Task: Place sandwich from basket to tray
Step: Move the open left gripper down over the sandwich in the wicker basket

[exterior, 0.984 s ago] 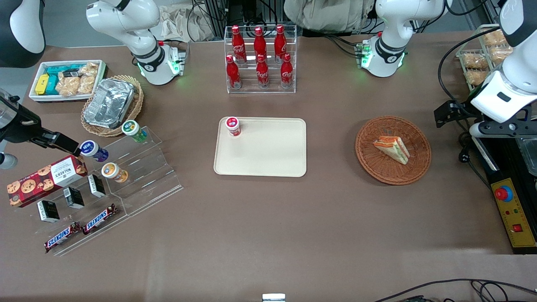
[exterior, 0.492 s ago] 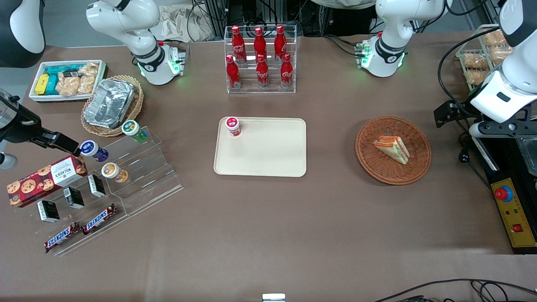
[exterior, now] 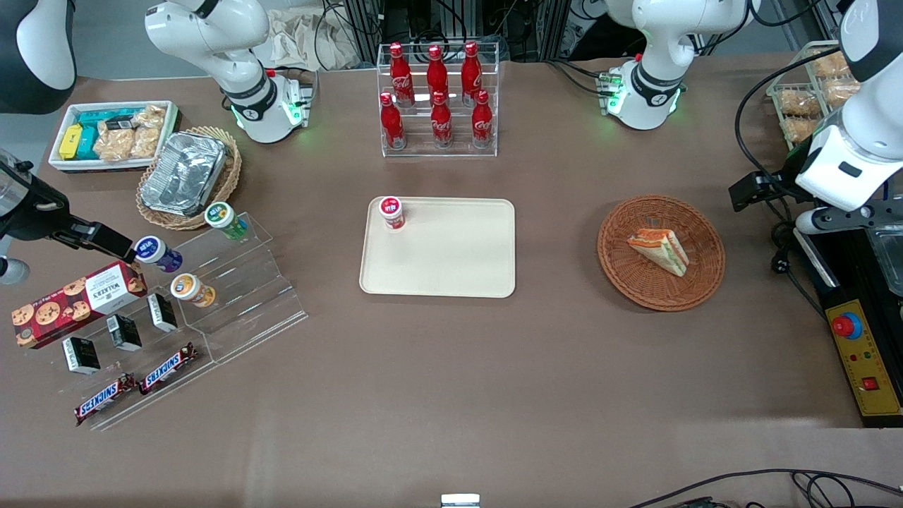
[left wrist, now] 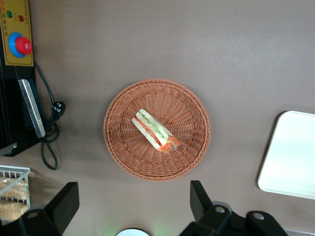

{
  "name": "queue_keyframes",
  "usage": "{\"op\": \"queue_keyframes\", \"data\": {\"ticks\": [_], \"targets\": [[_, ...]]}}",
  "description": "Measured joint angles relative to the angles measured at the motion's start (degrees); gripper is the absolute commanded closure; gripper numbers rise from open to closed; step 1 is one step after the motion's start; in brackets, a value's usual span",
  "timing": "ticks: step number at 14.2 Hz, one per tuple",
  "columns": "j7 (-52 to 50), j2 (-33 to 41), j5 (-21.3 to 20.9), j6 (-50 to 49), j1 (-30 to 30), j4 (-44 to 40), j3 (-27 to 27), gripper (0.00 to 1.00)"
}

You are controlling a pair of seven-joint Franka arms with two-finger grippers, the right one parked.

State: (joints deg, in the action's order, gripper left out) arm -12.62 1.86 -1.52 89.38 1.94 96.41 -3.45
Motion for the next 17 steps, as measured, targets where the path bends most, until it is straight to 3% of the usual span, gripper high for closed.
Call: {"op": "queue_keyframes", "data": {"ticks": [6,12,17], "targets": [[-12.48,1.22,-0.17,1.85,-0.03,5.75,0.0,0.0],[-24.36,8.52,-0.25,22.01,-0.02,26.36,0.08,0.0],[-34.99,9.75,-0.3,41.29,0.22,43.1,-0.38,0.0]]}}
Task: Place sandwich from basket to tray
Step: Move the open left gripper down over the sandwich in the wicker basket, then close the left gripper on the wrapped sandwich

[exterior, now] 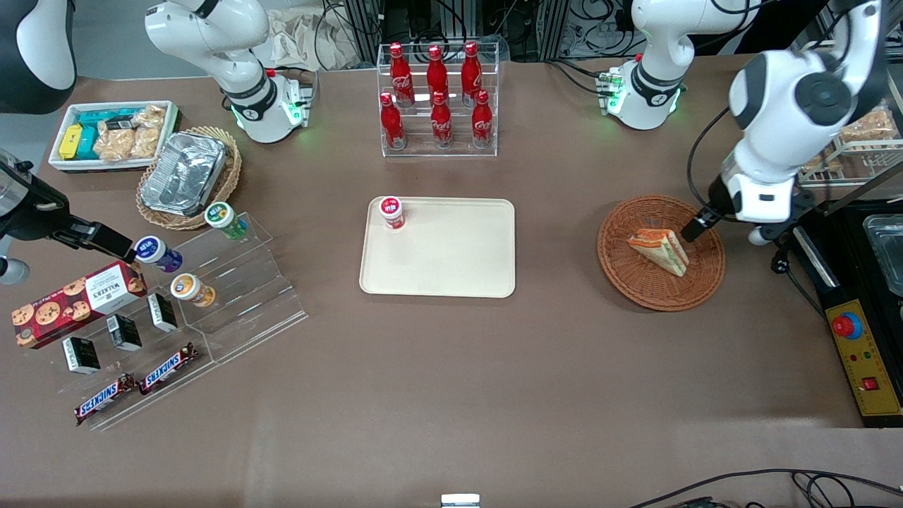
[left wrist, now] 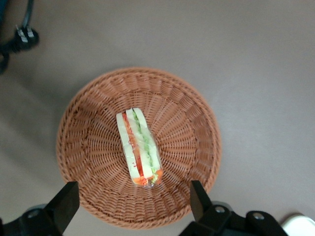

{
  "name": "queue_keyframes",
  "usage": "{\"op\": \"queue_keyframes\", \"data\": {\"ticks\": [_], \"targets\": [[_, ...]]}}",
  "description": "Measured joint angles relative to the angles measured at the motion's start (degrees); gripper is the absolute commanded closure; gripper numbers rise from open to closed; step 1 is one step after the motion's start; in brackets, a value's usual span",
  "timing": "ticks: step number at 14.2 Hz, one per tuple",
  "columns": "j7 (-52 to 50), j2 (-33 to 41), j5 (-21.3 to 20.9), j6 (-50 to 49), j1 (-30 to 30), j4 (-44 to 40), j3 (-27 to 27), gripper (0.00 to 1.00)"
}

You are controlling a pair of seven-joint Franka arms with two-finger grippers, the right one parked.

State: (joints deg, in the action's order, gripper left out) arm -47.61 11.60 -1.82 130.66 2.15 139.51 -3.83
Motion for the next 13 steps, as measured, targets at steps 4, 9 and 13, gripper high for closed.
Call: {"op": "queue_keyframes", "data": {"ticks": [4,9,13], "targets": [[-7.33,-0.4,0.0,10.64,-0.01,7.86,0.0,0.0],[-11.7,-2.63,0.0,14.02,-0.01,8.55,0.0,0.0],[-14.7,-4.92,0.0,17.28,-0.01,8.67,0.0,0.0]]}}
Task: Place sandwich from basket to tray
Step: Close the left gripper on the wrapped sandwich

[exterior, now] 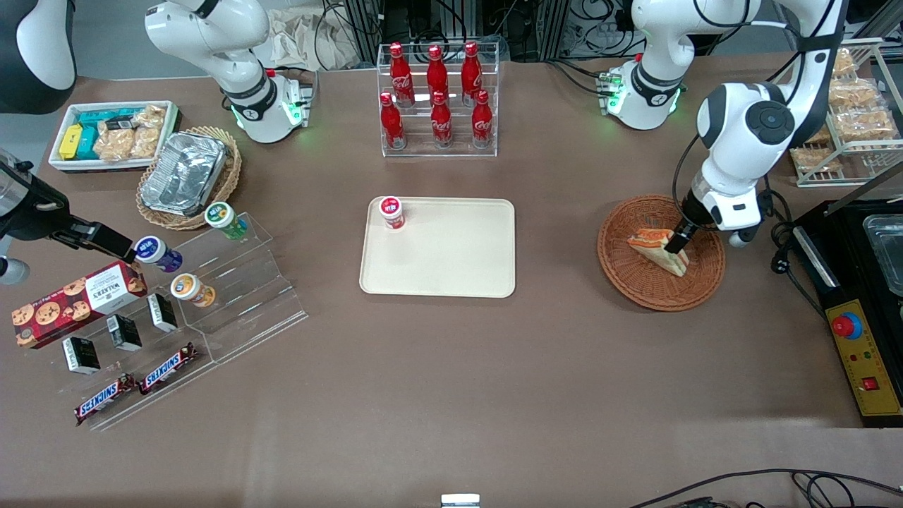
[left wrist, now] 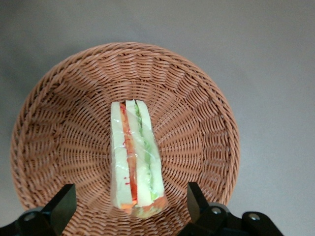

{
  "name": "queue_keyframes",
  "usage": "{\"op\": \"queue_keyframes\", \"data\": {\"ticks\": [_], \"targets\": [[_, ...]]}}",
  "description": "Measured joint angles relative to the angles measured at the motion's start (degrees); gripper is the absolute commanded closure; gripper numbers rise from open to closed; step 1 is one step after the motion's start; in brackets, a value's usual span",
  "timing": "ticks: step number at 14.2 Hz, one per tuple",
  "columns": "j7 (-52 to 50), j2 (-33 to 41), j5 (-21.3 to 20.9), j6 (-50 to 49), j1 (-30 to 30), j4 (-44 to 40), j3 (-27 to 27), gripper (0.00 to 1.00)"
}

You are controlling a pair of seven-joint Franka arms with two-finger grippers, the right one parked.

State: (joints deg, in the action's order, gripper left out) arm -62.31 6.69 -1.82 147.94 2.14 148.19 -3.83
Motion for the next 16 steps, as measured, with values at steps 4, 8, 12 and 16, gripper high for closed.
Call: {"op": "queue_keyframes", "data": {"ticks": [4,8,12,16], "targets": [[-2.89,-3.08,0.0,3.37,0.02,0.07,0.0,0.0],[-3.54,-4.55,0.0,4.64,0.66,0.14,-0.03,0.0],[-3.69,-6.03,0.0,6.29,1.16,0.59,-0.1,0.0],[-3.69,-7.14,-0.04,7.58,1.86,0.89,-0.1,0.41]]}}
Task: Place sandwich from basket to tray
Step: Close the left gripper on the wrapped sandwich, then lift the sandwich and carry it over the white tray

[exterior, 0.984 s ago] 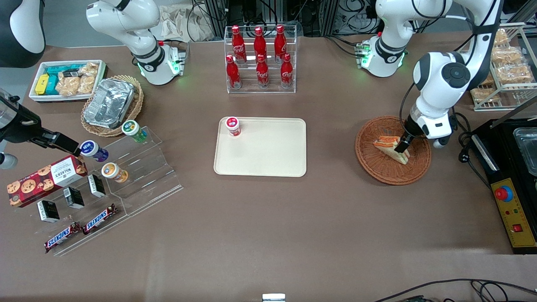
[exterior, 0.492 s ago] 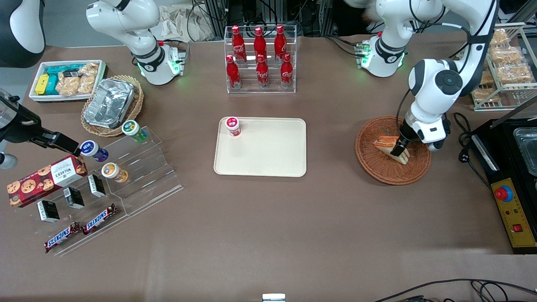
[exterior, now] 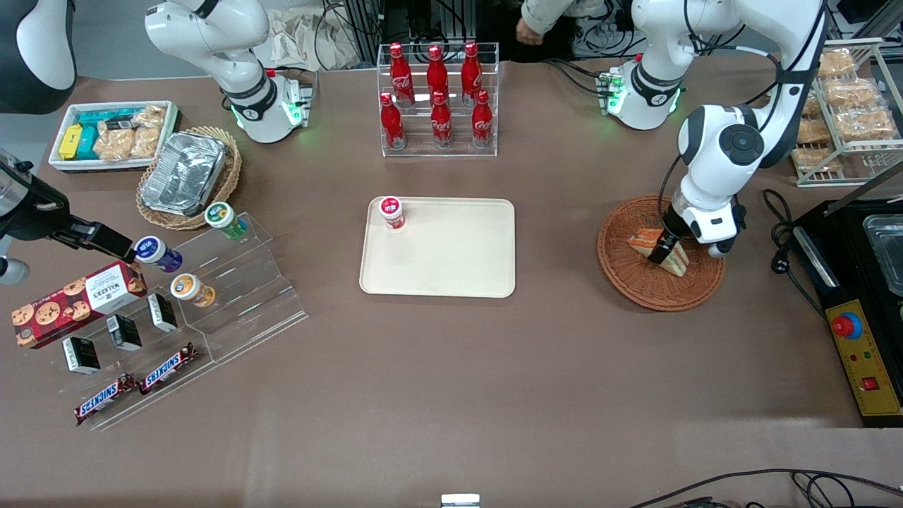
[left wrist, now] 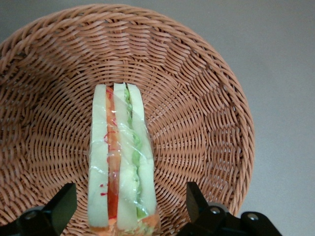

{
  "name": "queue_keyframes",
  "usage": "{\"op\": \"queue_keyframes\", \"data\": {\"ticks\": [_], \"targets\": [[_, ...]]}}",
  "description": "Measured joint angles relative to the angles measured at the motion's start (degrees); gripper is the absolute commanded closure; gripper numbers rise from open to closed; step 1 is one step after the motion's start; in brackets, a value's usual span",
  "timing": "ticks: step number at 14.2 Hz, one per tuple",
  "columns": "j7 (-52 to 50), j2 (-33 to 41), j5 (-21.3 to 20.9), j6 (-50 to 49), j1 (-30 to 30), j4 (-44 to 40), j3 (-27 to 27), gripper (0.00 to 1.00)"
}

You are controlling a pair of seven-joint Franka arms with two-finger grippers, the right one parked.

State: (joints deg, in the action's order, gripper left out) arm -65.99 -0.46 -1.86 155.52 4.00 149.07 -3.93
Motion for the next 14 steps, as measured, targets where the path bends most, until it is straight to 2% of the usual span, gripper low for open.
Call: {"op": "queue_keyframes", "data": {"ticks": [3,4,6,8,11,14], "targets": [[0.01,0.02,-0.57,0.08,0.06,-0.06,0.0,0.87],[0.02,0.11,-1.31,-0.11,0.06,-0.19,0.01,0.99],[0.02,0.51,-3.05,-2.77,0.08,-1.34,0.01,1.0],[0.02,1.3,-4.51,-10.91,0.29,-5.35,-0.09,1.0],[1.19,2.41,-5.06,-28.86,1.4,-16.96,-0.61,1.0],[6.89,2.92,-4.15,-41.24,1.8,-27.71,-0.79,1.0]]}}
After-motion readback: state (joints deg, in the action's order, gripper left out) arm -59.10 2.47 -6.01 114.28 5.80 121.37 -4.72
